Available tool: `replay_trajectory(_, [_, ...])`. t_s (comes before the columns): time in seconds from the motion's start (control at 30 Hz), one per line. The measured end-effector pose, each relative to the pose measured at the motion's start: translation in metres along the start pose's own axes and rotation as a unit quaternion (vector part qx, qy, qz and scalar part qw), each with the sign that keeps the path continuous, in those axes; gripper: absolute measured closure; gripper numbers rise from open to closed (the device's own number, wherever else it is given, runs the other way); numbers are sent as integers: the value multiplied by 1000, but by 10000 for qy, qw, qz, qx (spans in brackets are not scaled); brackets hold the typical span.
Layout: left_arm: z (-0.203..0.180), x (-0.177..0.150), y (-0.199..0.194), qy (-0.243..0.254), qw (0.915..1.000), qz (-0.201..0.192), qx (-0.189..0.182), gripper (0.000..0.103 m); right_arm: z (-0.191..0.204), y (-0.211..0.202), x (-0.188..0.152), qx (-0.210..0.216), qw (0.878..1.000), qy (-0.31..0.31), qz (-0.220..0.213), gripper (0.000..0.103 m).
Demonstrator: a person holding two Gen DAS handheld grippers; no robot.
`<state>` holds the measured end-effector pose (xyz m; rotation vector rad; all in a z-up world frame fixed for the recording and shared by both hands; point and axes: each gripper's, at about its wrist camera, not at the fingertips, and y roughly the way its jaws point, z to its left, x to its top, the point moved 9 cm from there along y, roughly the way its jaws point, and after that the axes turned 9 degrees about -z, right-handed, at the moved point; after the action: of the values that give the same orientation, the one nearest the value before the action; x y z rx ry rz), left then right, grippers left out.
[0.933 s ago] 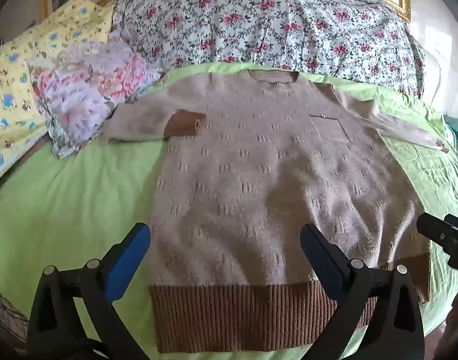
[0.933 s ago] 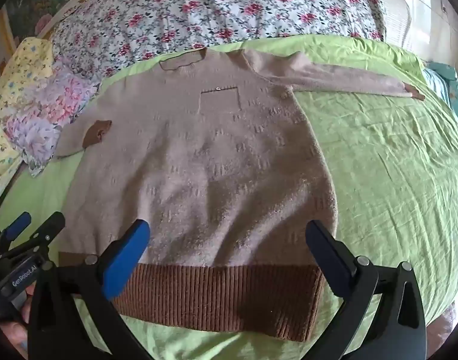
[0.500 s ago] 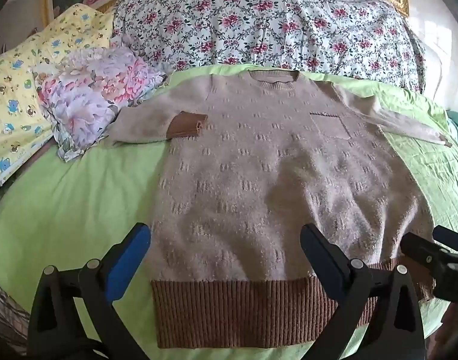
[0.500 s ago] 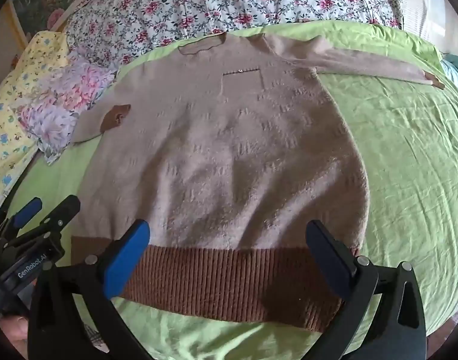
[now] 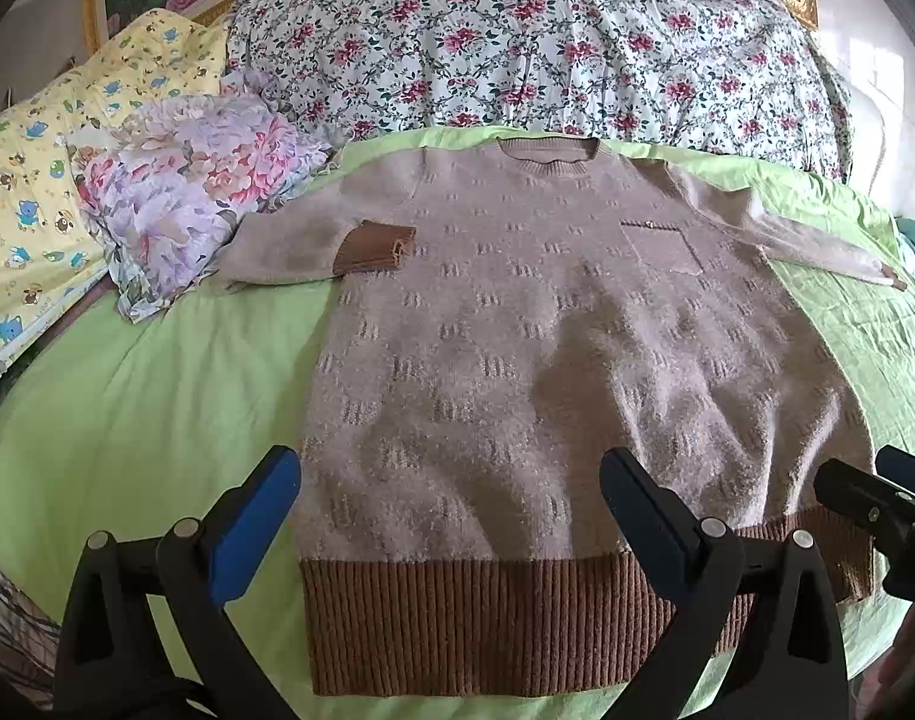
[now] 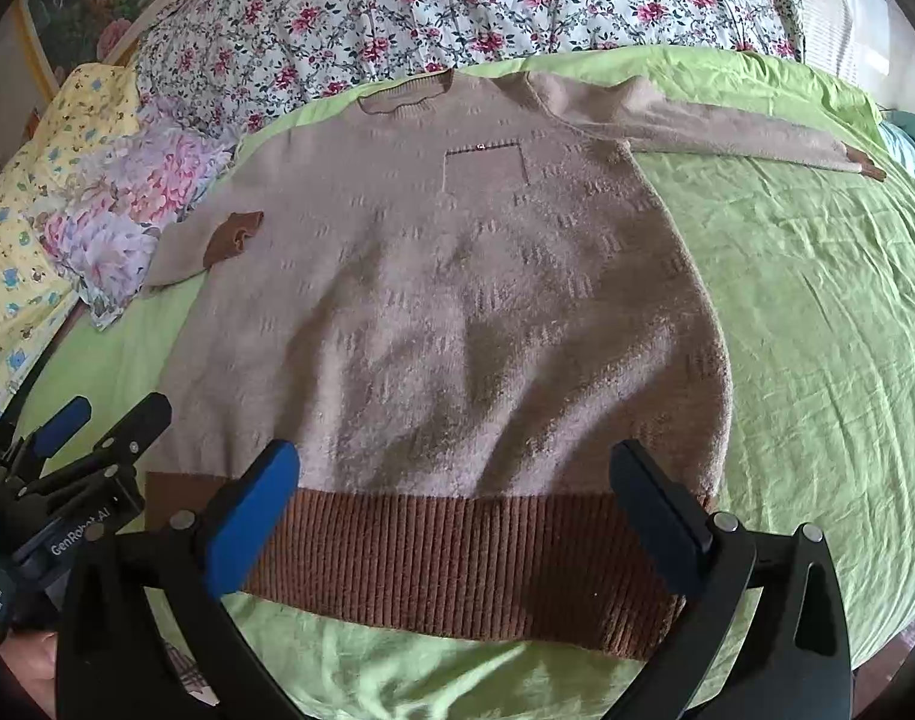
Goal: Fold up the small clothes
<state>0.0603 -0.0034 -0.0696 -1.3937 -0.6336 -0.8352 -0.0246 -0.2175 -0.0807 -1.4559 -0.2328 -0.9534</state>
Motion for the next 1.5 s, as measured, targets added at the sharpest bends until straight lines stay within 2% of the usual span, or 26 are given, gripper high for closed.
replay_trajectory(1.5, [-5, -11, 12, -14, 9998, 103, 177, 3, -6, 2, 0, -32, 10000, 1, -39, 0])
